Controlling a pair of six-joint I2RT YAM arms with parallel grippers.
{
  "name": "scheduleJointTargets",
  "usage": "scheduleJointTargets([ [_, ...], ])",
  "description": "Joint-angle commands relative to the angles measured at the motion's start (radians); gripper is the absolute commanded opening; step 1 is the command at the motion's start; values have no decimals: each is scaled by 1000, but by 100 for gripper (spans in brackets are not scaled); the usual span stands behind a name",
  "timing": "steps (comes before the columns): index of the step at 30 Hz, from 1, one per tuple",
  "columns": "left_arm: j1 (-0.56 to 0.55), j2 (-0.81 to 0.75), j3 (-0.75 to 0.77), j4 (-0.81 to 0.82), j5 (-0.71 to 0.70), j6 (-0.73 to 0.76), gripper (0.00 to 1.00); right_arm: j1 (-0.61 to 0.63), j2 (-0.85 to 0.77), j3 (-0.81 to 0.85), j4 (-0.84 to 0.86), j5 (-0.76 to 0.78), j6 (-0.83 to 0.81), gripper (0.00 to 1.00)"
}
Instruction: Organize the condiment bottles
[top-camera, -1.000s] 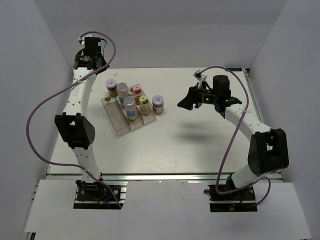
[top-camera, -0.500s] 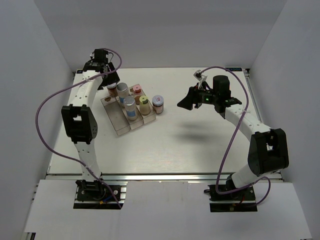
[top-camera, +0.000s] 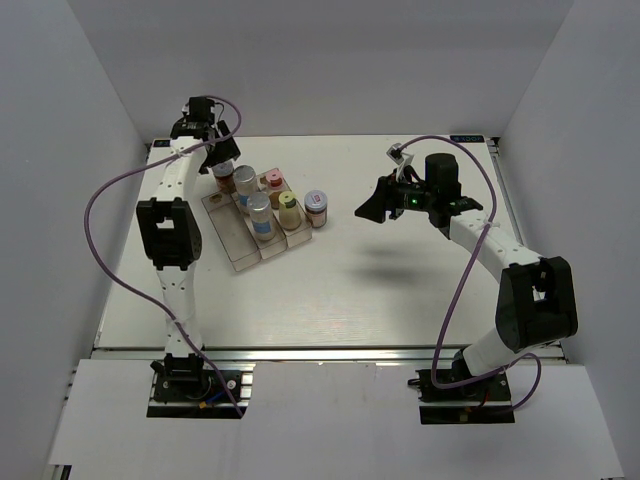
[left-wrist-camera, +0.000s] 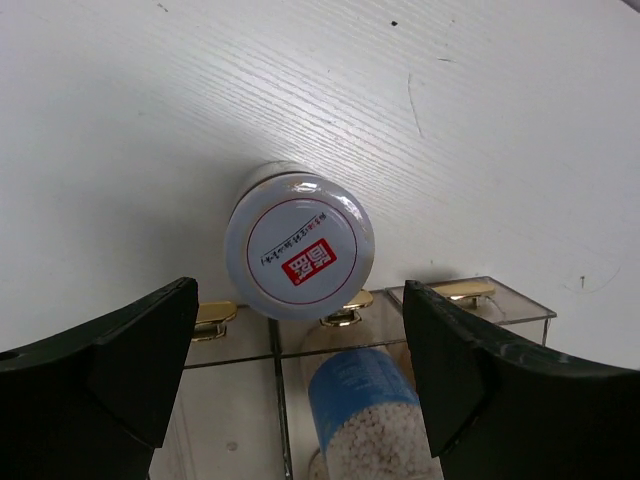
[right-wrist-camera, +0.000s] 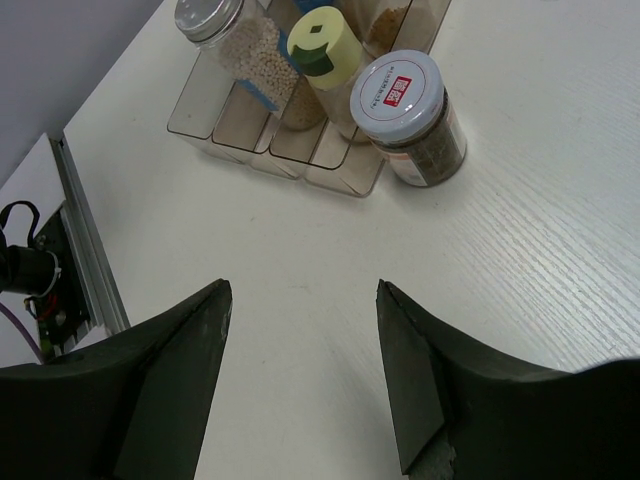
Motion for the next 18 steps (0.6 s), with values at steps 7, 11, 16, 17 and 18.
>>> scheduleJointTargets([
  [7,8,59,58,26,45,4,92,-6,-1,28,-10,5,-22,65],
  [11,11,81,64,37,50,2,89,-6,1,28,-18,7,-30,65],
  [16,14,79,65,57,48,-1,63,-6,2,30,-27,10,-41,65],
  [17,14,76,67,58,48,-1,47,-6,1,30,-30,11,-42,65],
  [18,14,72,65,63,42,-1,39,-4,-1,28,-31,11,-45,65],
])
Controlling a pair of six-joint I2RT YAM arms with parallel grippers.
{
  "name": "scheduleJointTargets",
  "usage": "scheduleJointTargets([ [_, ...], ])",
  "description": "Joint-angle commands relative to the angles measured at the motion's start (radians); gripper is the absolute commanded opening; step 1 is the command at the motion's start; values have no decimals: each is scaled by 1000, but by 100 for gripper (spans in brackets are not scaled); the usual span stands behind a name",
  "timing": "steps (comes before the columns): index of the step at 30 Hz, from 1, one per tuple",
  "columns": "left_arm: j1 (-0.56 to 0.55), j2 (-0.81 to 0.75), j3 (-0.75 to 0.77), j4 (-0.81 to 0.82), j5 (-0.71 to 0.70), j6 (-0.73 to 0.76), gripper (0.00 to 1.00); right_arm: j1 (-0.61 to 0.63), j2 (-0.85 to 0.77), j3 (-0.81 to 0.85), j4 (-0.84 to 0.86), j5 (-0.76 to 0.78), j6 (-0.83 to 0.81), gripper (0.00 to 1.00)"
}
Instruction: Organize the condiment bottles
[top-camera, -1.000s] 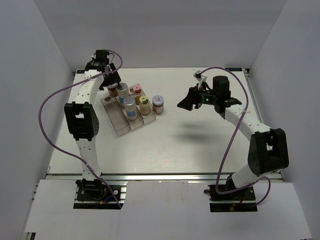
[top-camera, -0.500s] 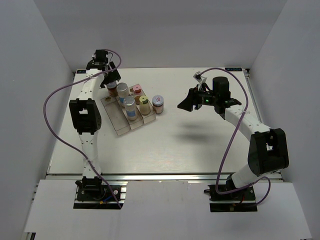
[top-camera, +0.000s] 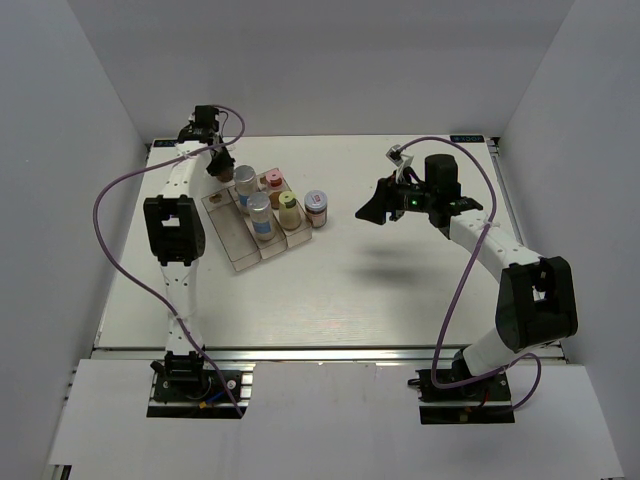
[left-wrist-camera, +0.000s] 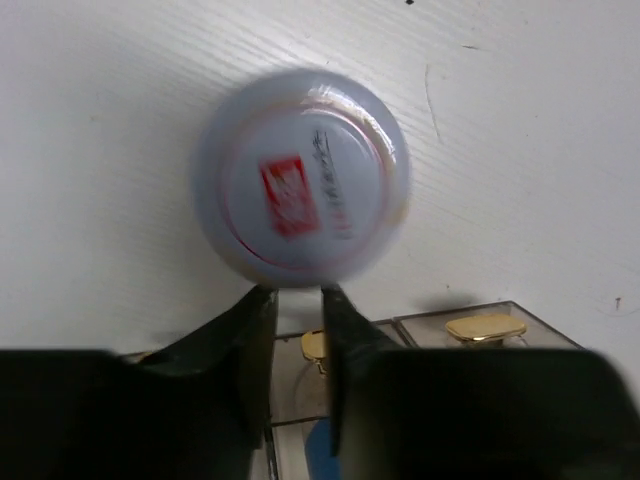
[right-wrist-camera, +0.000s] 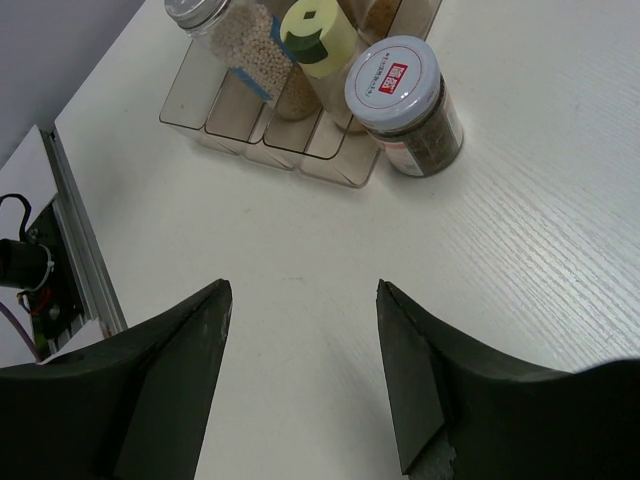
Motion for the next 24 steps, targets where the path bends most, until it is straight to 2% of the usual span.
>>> scheduleJointTargets([
  [1,7,-46,27,42,2,4,32,-6,-2,26,-6,5,-26,65],
  [3,7,-59,27,45,-10,9,17,-6,-3,23,-8,5,-29,65],
  [4,7,-65,25,47,-15,7,15,-6,-5,20,-9,5,-29,65],
  [7,8,-86,24,48,-21,13,12,-6,-8,14,-9,2,-27,65],
  [11,10,-111,-5,47,-15,13,15,-6,-9,9,-2,2,-24,65],
  [13,10,-125,-18,53,-12,13,19,-6,-9,6,3,4,-21,65],
  [18,22,-120,-5,48,-28,2,37,-4,-11,5,5,1,-21,65],
  [19,25,-120,-5,48,-34,-5,45,-6,-11,5,6,2,-20,65],
  [21,27,-117,-5,45,-35,-14,53,-6,-11,3,6,4,-23,65],
  [22,37,-120,-5,45,-36,-17,62,-6,-12,3,6,2,-23,65],
  [24,62,-125,-5,50,-41,-14,70,-6,-12,0,6,2,-24,65],
])
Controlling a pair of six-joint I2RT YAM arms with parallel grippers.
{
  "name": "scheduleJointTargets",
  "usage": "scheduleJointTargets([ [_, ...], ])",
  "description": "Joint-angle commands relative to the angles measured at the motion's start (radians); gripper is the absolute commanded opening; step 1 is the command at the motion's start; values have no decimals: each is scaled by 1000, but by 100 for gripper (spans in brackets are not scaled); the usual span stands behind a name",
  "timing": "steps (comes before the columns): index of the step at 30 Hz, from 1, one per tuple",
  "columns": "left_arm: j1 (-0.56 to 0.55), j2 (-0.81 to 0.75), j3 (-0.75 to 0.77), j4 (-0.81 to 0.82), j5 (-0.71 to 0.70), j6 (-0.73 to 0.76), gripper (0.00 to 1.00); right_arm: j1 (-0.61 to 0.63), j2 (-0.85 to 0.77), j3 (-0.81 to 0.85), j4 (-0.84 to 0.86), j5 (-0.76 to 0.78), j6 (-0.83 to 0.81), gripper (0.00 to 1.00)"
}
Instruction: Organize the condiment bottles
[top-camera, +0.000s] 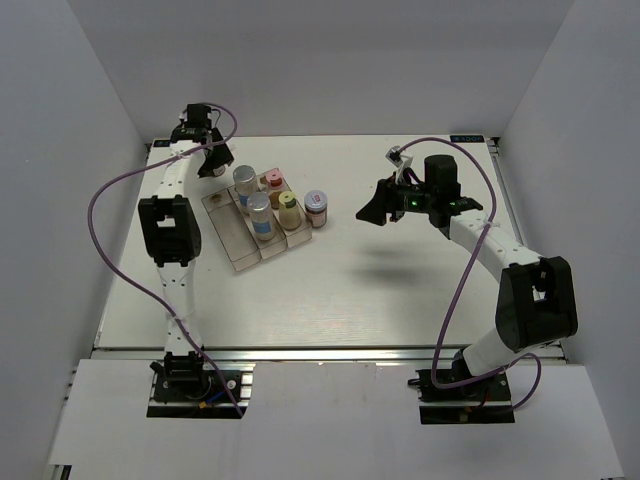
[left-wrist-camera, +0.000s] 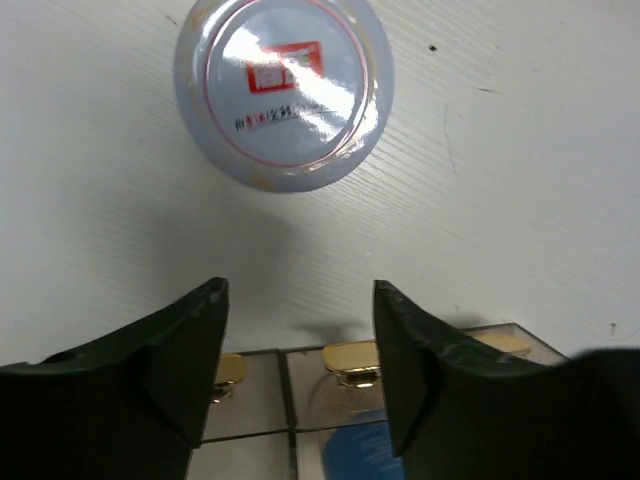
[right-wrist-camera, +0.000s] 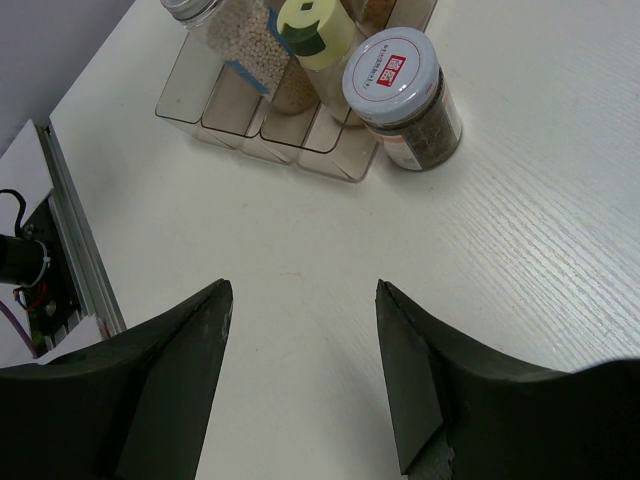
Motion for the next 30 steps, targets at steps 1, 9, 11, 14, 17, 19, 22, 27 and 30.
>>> scheduleJointTargets([
  [1,36,-107,7,14,-31,-7,77,-6,-14,-1,27,-1,-8,65],
  [9,53,-93,23,12,-46,25,94,-6,6,10,36,-6,-2,66],
  [11,58,-75,49,24,-16,34,95,-6,11,14,36,-7,-5,66],
  [14,62,-43,77,47,12,53,98,-6,15,19,36,-6,-6,66],
  [17,62,-26,76,84,66,69,98,-4,18,20,36,-4,-3,66],
  [19,62,-12,76,106,95,79,98,-4,23,22,36,-4,-2,66],
  [22,62,-1,76,136,103,100,98,-6,26,25,34,-3,0,66],
  [27,61,22,76,225,75,128,98,-6,37,33,33,-3,0,66],
  [30,61,37,79,265,54,132,98,-6,41,36,33,-1,3,66],
])
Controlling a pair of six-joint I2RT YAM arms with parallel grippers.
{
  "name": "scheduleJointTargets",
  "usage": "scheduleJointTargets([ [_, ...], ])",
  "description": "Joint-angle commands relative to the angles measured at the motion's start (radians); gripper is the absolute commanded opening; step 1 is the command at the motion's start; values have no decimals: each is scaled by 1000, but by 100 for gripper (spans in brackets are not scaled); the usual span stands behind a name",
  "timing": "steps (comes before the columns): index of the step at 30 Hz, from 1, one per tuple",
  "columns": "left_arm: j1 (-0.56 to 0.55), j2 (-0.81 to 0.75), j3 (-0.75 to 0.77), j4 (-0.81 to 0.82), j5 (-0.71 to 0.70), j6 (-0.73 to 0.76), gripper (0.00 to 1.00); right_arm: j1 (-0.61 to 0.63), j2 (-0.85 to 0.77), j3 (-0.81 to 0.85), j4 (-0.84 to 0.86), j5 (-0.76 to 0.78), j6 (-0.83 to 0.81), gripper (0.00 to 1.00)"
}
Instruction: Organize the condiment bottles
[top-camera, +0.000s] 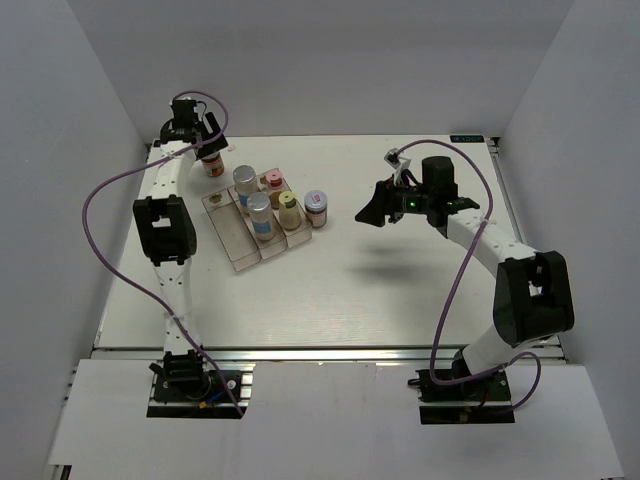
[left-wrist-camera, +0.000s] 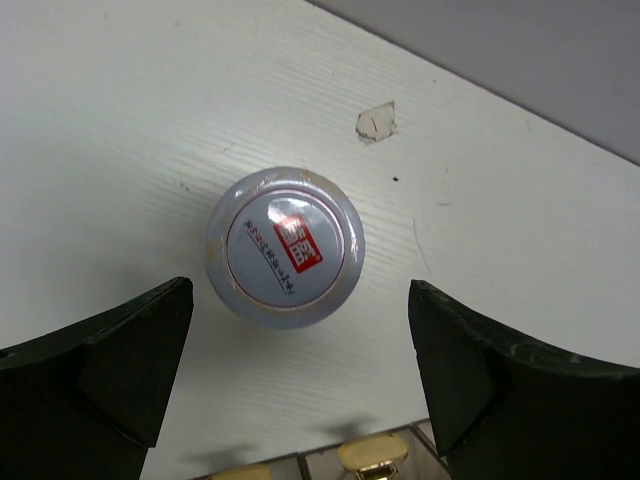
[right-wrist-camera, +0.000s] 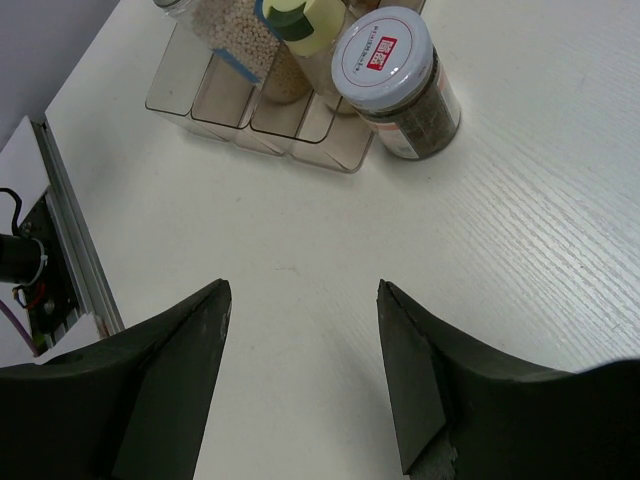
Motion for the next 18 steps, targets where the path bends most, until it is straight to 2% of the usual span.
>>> scheduleJointTargets([
  [1,2,4,35,88,-29,24,98,-6,12,35,33,0,2,66],
  [18,2,56,35,192,-52,41,98,-4,32,63,19,10,2,66],
])
